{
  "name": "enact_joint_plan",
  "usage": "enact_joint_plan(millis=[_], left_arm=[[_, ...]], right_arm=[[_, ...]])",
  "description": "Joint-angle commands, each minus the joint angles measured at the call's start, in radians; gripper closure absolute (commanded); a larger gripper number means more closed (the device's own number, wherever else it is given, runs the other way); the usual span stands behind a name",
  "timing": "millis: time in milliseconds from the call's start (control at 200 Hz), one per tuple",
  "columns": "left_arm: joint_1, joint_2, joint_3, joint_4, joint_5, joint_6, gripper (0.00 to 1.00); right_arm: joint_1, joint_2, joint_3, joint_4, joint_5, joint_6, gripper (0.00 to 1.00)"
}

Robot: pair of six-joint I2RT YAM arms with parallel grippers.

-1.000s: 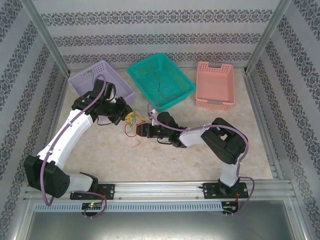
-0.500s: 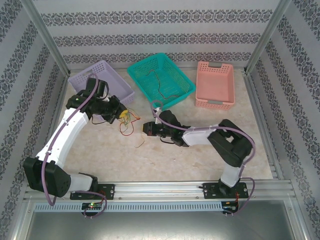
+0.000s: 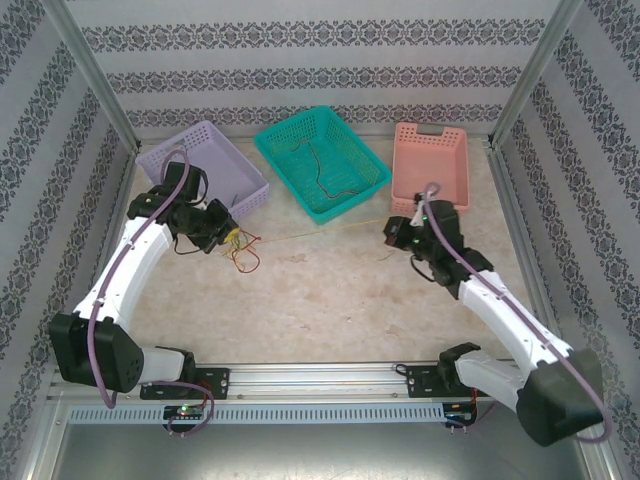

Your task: Untangle the cables

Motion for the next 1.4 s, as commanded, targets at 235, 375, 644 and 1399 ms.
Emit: enact_joint_plan(millis=[235, 375, 644, 1399], left_arm=[[0.016, -0.02, -0.117, -0.056, -0.195, 0.115, 1.0], [0.018, -0.043, -0.158, -0.079, -0.275, 0.157, 1.0], [0.026, -0.084, -0.148, -0.106, -0.345, 0.216, 1.0], [0.007, 0.024, 0.094, 0.325, 0.255, 0.039, 1.0]], right_arm=[[-0.253, 0.004, 0.297, -0.319, 0.133, -0.063, 1.0], [-0.353, 0.039, 0.402, -0.355, 0.125, -0.045, 1.0], [-0.367, 0.072, 0.461, -0.405, 0.126, -0.021, 1.0], [0.086, 0.209, 0.385, -0.381, -0.085, -0.199, 0.51]])
